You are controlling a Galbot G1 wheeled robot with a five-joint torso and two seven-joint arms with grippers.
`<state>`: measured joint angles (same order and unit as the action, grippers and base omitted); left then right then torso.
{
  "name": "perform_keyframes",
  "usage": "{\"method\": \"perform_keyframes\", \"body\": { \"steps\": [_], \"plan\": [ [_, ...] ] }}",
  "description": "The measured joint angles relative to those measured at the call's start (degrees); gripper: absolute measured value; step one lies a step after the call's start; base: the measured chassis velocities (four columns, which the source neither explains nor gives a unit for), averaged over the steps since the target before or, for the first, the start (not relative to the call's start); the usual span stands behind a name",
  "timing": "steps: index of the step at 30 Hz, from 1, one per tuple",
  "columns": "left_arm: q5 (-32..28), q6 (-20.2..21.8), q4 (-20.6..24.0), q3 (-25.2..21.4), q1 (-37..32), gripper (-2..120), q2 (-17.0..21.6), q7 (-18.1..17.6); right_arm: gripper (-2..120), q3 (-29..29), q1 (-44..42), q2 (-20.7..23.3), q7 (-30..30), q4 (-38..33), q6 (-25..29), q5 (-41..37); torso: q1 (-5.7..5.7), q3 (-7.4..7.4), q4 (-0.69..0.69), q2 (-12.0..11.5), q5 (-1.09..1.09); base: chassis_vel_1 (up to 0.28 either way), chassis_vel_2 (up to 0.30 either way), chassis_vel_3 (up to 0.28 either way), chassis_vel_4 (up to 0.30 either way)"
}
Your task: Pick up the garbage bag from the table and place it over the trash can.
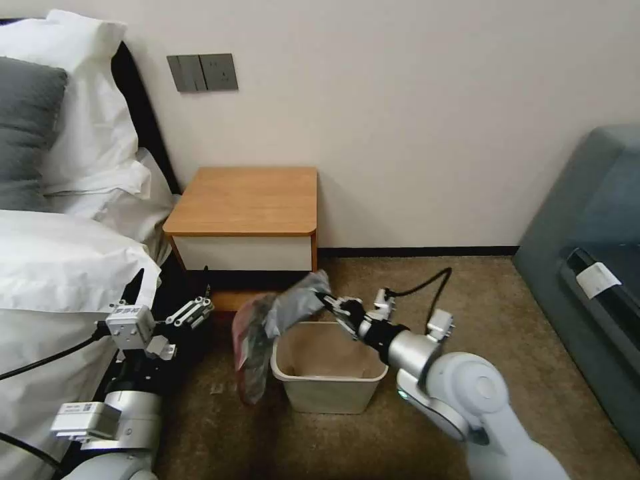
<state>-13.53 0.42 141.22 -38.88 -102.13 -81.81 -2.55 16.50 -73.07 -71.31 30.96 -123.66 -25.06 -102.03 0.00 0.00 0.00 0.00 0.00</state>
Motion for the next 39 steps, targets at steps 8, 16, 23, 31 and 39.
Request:
{"method": "perform_keyframes", "body": {
  "steps": [8, 16, 23, 31, 39],
  "plan": [
    [-0.45, -0.06, -0.19, -0.15, 0.06, 100, 0.62, 0.04, 0, 2.64, -2.33, 2.75, -0.27, 0.21, -1.85, 0.62, 0.0, 0.0, 0.0, 0.0, 0.0, 0.0, 0.0, 0.0, 0.0],
    [-1.02, -0.05, -1.11, 0.04, 0.75, 100, 0.95, 0.02, 0, 2.39, -4.39, 3.87, 1.03, 2.46, -2.39, 4.82, 0.0, 0.0, 0.0, 0.0, 0.0, 0.0, 0.0, 0.0, 0.0],
    [-1.53, -0.01, -1.58, 0.12, 1.18, 100, 1.31, -0.04, 0, 0.86, -3.56, 3.41, 7.89, 3.94, -2.38, 6.06, 0.0, 0.0, 0.0, 0.0, 0.0, 0.0, 0.0, 0.0, 0.0],
    [-1.64, 0.0, -1.85, 0.25, 1.42, 100, 1.26, -0.07, 0, 0.28, -3.08, 2.58, 12.54, 4.27, -2.59, 5.5, 0.0, 0.0, 0.0, 0.0, -0.01, 0.0, 0.0, 0.0, 0.0],
    [-1.6, 0.05, -2.14, 0.49, 1.57, 100, 1.03, -0.14, 24, 1.02, -3.31, 2.04, 17.37, 2.68, -3.08, 3.91, 0.0, 0.0, 0.0, 0.0, -0.01, 0.0, 0.0, 0.0, 0.0]
  ]
}}
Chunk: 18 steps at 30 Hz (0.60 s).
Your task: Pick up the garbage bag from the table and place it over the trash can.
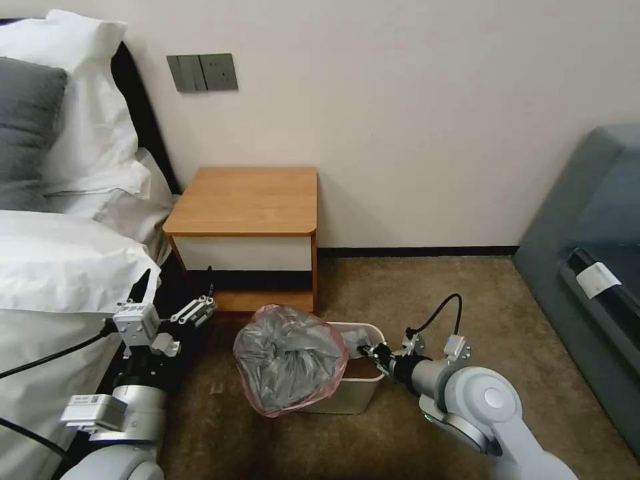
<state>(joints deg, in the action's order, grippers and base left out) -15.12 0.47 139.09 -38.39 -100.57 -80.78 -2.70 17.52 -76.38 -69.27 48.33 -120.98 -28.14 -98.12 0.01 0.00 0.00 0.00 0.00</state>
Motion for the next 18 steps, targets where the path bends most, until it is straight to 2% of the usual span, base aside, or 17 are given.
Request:
{"method": "perform_keyframes", "body": {
  "steps": [2, 4, 5, 8, 9, 18],
  "plan": [
    [0.02, 0.0, 0.0, 0.04, 0.01, 100, -0.05, 0.0, 27, 0.26, -0.1, 0.13, 0.38, -0.44, 0.01, -0.38, 0.0, 0.0, 0.0, 0.0, 0.0, 0.0, 0.0, 0.0, 0.0],
    [0.1, 0.02, -0.02, 0.19, 0.04, 100, -0.14, -0.01, 38, 0.97, -0.3, 0.41, 1.13, -1.36, 0.02, -1.2, 0.0, 0.0, 0.0, 0.0, 0.0, 0.0, 0.0, 0.0, 0.0],
    [0.1, 0.02, -0.02, 0.19, 0.04, 100, -0.14, -0.01, 38, 0.97, -0.3, 0.41, 1.13, -1.36, 0.02, -1.2, 0.0, 0.0, 0.0, 0.0, 0.0, 0.0, 0.0, 0.0, 0.0],
    [0.12, 0.03, -0.07, 0.35, 0.06, 100, 0.01, 0.0, 53, 2.2, -0.85, 0.54, 1.93, -3.08, 0.06, -1.82, 0.0, 0.0, 0.0, 0.0, 0.0, 0.0, 0.0, 0.0, 0.0],
    [0.12, 0.03, -0.07, 0.35, 0.06, 100, 0.01, 0.0, 53, 2.2, -0.85, 0.54, 1.93, -3.08, 0.06, -1.82, 0.0, 0.0, 0.0, 0.0, 0.0, 0.0, 0.0, 0.0, 0.0],
    [-0.12, 0.03, -0.07, 0.26, 0.2, 100, 0.3, 0.0, 86, 5.48, -1.41, 1.45, 4.19, -9.32, 0.39, -4.9, 0.0, 0.0, 0.0, 0.0, 0.0, 0.0, 0.0, 0.0, 0.0]
  ]
}}
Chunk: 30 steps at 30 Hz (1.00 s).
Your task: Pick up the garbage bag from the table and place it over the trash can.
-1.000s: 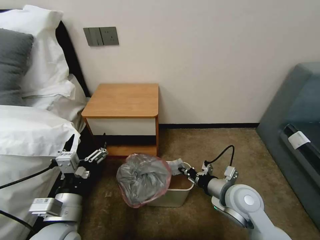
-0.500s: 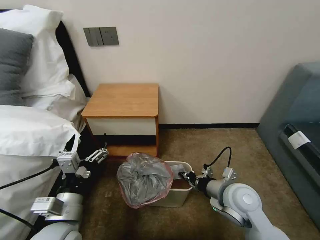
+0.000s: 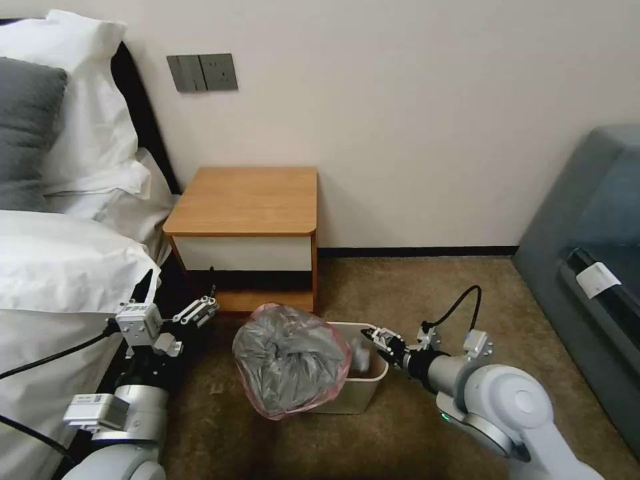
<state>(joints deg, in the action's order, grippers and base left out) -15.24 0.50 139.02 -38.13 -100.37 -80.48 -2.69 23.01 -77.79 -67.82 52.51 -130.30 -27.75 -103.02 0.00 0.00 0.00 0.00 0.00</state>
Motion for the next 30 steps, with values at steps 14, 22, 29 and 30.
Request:
{"method": "perform_keyframes", "body": {
  "steps": [14, 22, 29, 30],
  "plan": [
    [0.06, 3.44, -0.25, 0.95, -0.23, 100, 1.1, 0.08, 100, -0.01, 0.73, 0.01, -5.66, -0.87, -3.42, 2.96, 0.0, 0.0, -0.01, 0.0, 0.0, 0.0, 0.0, 0.0, 0.0],
    [3.4, 6.32, -5.51, 6.26, 1.92, 100, 5.26, 0.07, 100, -0.01, 0.21, 0.46, -11.49, -0.81, -5.64, 9.95, 0.0, 0.0, 0.0, 0.0, 0.0, 0.0, 0.0, 0.0, 0.0],
    [3.62, 11.96, -9.02, 14.79, 5.65, 100, 8.45, -2.39, 100, 0.3, 0.19, 0.63, -11.05, -1.19, -5.46, 10.84, 0.0, 0.0, 0.0, 0.0, 0.0, 0.0, 0.0, 0.0, 0.0],
    [3.46, 14.6, -9.04, 16.79, 6.87, 100, 9.25, -3.88, 100, 0.41, 0.11, 0.64, -10.87, -1.19, -5.33, 11.16, -0.01, 0.0, 0.0, 0.0, 0.0, 0.0, 0.0, 0.0, 0.0]
  ]
}}
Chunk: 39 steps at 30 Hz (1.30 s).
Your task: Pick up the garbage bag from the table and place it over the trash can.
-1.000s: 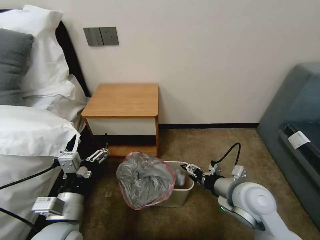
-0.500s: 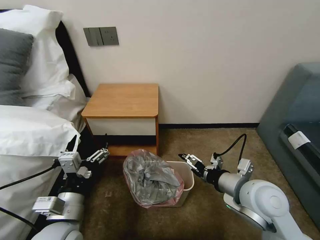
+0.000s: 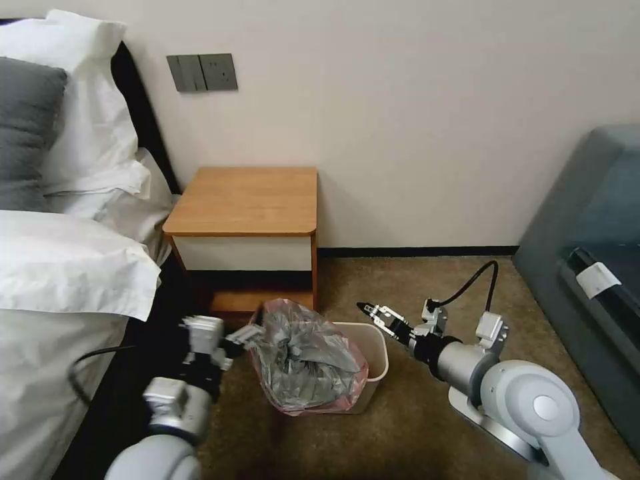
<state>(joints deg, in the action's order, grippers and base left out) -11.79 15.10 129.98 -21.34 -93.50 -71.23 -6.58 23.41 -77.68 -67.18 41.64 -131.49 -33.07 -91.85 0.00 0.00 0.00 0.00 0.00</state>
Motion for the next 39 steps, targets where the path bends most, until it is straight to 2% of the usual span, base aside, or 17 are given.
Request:
{"method": "perform_keyframes", "body": {
  "steps": [1, 2, 4, 6, 7, 9, 13, 18, 20, 25, 33, 39],
  "plan": [
    [-0.48, 2.87, 0.23, 1.39, 0.98, 100, 0.64, -1.72, 100, 0.03, -0.08, -0.05, 0.14, 0.05, 0.13, 0.29, 0.0, 0.0, 0.0, 0.0, 0.0, 0.0, 0.0, 0.0, 0.0],
    [-0.48, 2.87, 0.23, 1.39, 0.98, 100, 0.64, -1.72, 100, 0.03, -0.08, -0.05, 0.14, 0.05, 0.13, 0.29, 0.0, 0.0, 0.0, 0.0, 0.0, 0.0, 0.0, 0.0, 0.0],
    [-2.01, 8.13, 1.48, 3.15, 2.82, 100, 1.5, -5.36, 100, -0.01, -0.19, -0.27, 0.42, 0.33, 0.41, 0.71, 0.0, 0.0, 0.0, 0.0, 0.0, 0.0, 0.0, 0.0, 0.0],
    [-4.94, 16.2, 2.94, 5.03, 5.5, 100, 2.86, -9.59, 100, -0.23, -0.35, -0.64, 0.56, 0.87, 0.71, 1.3, 0.0, 0.0, 0.0, 0.0, 0.01, 0.0, 0.0, 0.0, 0.0],
    [-4.94, 16.2, 2.94, 5.03, 5.5, 100, 2.86, -9.59, 100, -0.23, -0.35, -0.64, 0.56, 0.87, 0.71, 1.3, 0.0, 0.0, 0.0, 0.0, 0.01, 0.0, 0.0, 0.0, 0.0],
    [-9.35, 18.89, 2.49, 6.89, 7.66, 100, 4.5, -11.34, 100, -0.57, -0.46, -0.98, 0.46, 1.34, 0.96, 1.97, 0.0, 0.0, 0.0, 0.0, 0.0, 0.0, 0.0, 0.0, 0.0],
    [-13.03, 19.7, 0.4, 8.92, 10.34, 100, 5.72, -11.96, 100, -0.91, -0.45, -1.27, 0.45, 1.94, 1.21, 2.47, 0.0, 0.0, 0.0, 0.0, 0.0, 0.0, 0.0, 0.0, 0.0],
    [-13.76, 20.01, -1.8, 10.87, 11.41, 100, 5.81, -12.01, 100, -0.89, -0.44, -1.42, 0.4, 2.5, 1.58, 3.0, 0.0, 0.0, 0.0, 0.0, 0.0, 0.0, 0.0, 0.0, 0.0],
    [-13.97, 21.34, -2.74, 11.85, 11.48, 100, 4.99, -13.25, 100, -0.66, -0.71, -1.45, 0.38, 2.66, 1.82, 3.23, 0.0, 0.0, 0.0, 0.0, 0.0, 0.0, 0.0, 0.0, 0.0],
    [-14.78, 23.1, -2.93, 11.79, 10.58, 100, 4.47, -15.25, 100, -0.29, -1.28, -1.55, 0.15, 2.82, 2.11, 3.64, 0.0, 0.0, 0.0, 0.0, 0.0, 0.0, 0.0, 0.0, 0.0],
    [-14.88, 23.27, -3.94, 11.83, 10.18, 100, 3.26, -18.48, 100, -0.3, -1.56, -1.6, 0.02, 3.4, 2.25, 4.16, 0.0, 0.0, 0.0, 0.0, 0.0, 0.0, 0.0, 0.0, 0.0],
    [-14.85, 23.09, -4.93, 11.79, 10.09, 100, 2.62, -19.27, 100, -0.39, -1.84, -1.6, -0.23, 4.1, 2.25, 4.66, 0.0, 0.0, 0.0, 0.0, 0.0, 0.0, 0.0, 0.0, 0.0]
  ]
}}
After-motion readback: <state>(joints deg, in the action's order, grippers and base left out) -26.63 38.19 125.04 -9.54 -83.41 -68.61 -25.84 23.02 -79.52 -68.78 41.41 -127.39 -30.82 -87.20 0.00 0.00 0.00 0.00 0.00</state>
